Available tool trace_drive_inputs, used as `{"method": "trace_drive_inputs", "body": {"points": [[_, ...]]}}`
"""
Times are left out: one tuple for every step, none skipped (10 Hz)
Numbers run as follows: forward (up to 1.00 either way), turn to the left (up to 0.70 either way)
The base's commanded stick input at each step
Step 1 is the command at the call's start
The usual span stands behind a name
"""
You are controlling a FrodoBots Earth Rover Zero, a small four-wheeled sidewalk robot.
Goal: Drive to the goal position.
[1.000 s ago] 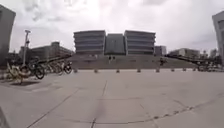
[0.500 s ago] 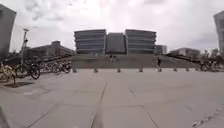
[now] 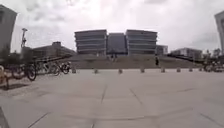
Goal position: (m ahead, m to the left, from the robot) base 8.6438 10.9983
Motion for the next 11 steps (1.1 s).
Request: {"method": "trace_drive_inputs", "body": {"points": [[0.70,0.00],[0.70,0.00],[0.70,0.00],[0.70,0.00],[0.70,0.00],[0.70,0.00],[0.70,0.01],[0.70,0.12],[0.70,0.10],[0.70,0.04],[0.70,0.00]]}}
